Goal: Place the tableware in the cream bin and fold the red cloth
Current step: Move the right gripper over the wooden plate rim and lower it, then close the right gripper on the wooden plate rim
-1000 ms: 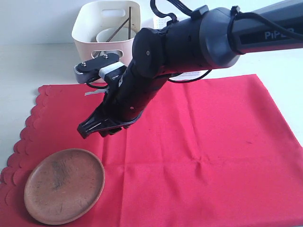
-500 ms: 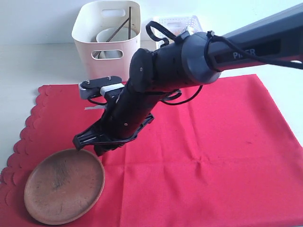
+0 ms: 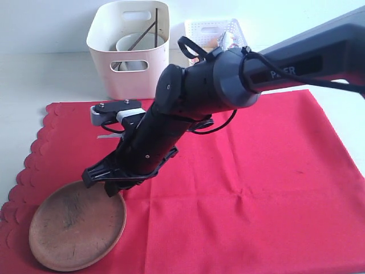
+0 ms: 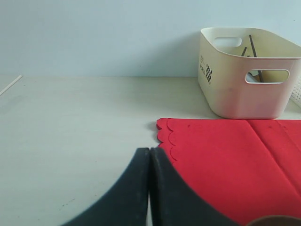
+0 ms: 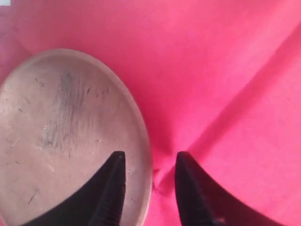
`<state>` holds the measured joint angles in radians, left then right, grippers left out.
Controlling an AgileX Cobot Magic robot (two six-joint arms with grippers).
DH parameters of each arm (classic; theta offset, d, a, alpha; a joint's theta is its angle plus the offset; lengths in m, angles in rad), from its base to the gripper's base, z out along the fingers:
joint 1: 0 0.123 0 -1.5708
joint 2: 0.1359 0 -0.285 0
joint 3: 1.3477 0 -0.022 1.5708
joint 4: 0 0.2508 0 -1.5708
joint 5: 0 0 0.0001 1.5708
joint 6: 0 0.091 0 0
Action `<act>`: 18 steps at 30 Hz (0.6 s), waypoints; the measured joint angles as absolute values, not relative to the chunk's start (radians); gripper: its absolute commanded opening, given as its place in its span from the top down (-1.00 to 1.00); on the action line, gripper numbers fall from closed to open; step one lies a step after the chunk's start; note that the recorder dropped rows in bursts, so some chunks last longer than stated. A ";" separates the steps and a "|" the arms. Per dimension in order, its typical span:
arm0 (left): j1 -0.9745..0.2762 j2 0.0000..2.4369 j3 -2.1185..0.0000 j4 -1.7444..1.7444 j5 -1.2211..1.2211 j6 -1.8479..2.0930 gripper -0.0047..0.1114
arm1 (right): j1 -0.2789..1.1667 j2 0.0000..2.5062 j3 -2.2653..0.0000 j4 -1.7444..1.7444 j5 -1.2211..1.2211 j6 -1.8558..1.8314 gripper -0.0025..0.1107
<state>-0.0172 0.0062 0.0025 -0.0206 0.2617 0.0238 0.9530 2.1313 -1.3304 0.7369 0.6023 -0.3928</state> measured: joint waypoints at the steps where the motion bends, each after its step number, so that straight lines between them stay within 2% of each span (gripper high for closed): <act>1: -0.017 0.006 0.003 -0.021 0.262 0.024 0.87 | 0.953 2.144 -1.330 0.741 0.605 -0.398 0.33; 8: -0.017 0.006 0.003 -0.021 0.262 0.024 0.87 | 0.953 2.167 -1.334 0.769 0.626 -0.456 0.36; 10: -0.017 0.006 0.003 -0.021 0.262 0.024 0.87 | 0.953 2.167 -1.334 0.769 0.626 -0.460 0.45; 15: -0.017 0.006 0.003 -0.021 0.262 0.024 0.87 | 0.953 2.171 -1.334 0.793 0.641 -0.461 0.93; 18: -0.017 0.006 0.003 -0.021 0.262 0.024 0.87 | 0.953 2.164 -1.334 0.797 0.647 -0.460 0.96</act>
